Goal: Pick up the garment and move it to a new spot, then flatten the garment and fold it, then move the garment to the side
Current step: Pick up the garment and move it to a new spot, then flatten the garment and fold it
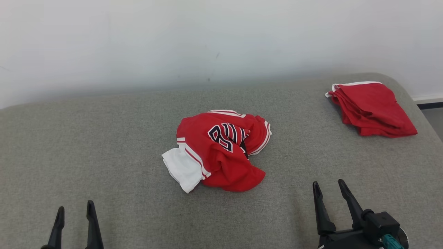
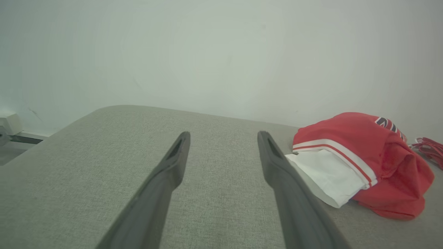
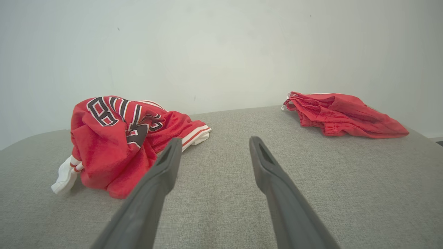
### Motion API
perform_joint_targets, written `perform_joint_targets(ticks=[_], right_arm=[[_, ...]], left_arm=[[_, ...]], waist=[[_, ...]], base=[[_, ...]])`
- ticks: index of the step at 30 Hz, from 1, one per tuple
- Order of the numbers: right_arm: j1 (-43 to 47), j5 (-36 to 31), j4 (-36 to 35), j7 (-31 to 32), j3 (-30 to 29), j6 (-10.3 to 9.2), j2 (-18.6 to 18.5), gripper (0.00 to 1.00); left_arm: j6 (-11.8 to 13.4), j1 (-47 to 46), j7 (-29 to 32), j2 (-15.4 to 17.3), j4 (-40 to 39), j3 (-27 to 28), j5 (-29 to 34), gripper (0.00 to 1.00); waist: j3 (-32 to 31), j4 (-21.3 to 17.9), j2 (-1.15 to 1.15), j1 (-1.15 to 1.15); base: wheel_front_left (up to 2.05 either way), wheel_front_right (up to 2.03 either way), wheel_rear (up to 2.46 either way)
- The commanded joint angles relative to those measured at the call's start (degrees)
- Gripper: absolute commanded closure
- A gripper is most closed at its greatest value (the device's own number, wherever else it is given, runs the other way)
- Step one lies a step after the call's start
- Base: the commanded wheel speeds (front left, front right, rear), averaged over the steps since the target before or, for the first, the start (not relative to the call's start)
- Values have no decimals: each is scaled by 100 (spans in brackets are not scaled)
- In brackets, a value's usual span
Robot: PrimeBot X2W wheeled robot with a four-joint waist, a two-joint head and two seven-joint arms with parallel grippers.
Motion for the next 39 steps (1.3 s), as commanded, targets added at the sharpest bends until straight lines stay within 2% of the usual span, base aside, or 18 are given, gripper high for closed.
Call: perform_joint_targets(ticks=[1,7,19,39], right_arm=[[55,-26,11,-8,27,-15,5,0],[93,-33,47,-8,118,-15,5,0],[121,-37,76,-8,174,-15,5,0],[129,10,87,-8,169,-15,5,0]], left_arm=[[-49,116,-33,-56,4,60,98,0],[-173,192,-33,-172,47,195,257,0],[-244,215,-33,-199,186,95,694,0],[-296,207,-34,-201,270,98,652,0]], waist=[[-31,20,0,1],[-89,51,0,1],[-115,64,0,1],[-66,63,0,1]], base=[[0,0,0],[0,0,0],[0,0,0],[0,0,0]])
